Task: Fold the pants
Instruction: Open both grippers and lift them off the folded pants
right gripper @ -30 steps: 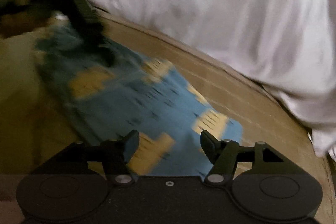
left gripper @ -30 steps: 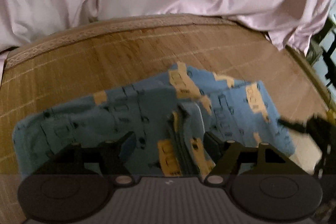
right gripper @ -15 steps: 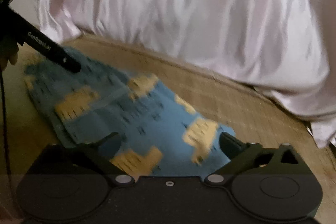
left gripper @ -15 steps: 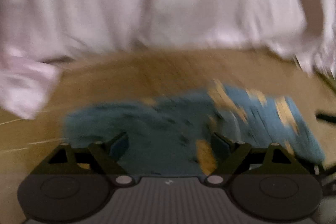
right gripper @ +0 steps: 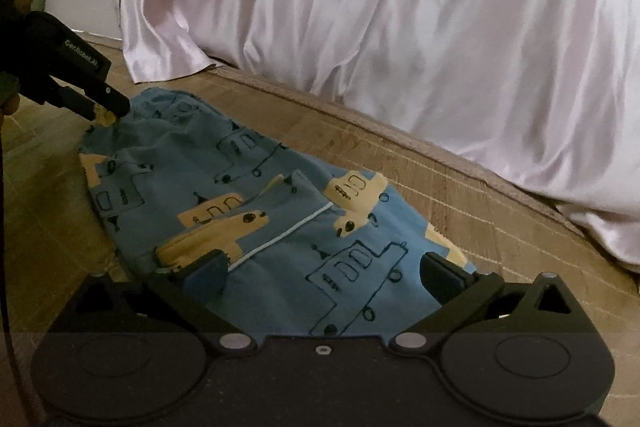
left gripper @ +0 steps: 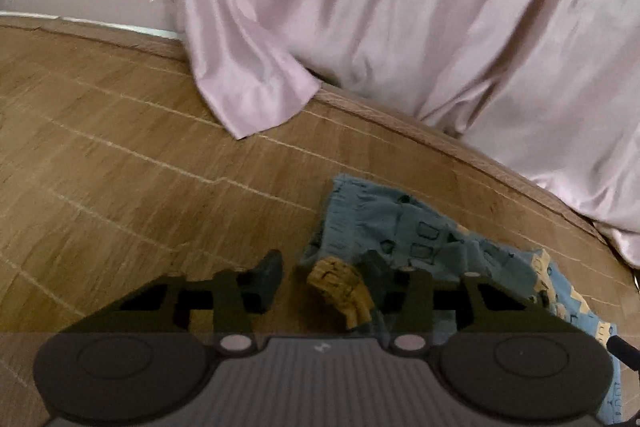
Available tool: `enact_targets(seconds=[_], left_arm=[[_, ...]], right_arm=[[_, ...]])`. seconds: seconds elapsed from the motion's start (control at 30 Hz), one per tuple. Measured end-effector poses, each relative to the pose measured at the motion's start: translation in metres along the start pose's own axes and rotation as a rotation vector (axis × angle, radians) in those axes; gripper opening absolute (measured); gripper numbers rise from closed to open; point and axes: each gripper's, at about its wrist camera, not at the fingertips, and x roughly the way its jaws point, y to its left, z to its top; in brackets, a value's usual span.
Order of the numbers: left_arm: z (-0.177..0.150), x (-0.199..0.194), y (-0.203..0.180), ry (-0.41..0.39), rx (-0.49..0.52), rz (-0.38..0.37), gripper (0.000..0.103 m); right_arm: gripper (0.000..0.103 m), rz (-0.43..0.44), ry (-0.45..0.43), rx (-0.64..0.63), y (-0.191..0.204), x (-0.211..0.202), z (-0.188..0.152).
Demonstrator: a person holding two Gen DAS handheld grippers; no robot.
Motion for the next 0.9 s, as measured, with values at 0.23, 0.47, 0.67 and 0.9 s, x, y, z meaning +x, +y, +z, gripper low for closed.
enact_targets(seconds=[0.23,0.47,0.67,0.9], left_arm=[[-0.006,-0.009,-0.041,-0.082,0.231,0.063,0.022],[-0.027,-0.006,-0.083,-0.152,0.597,0.042,0.022],[-0.025,0.006,-0.078,-0.127,0.625,0.091,0.022],[-0.018,0.020,-0.055,-0.076,0.547,0.176,0.059]], right_arm=[[0.102,-0.012,0.006,0.072,0.000,0.001,-0.005],[0.102,-0.001,0.013,0.097,-0.003,0.002,-0.006],[0.102,0.005,0.012,0.110,-0.005,0.003,-0.007],[0.102,0.012,0.009,0.121,-0.007,0.003,-0.009]])
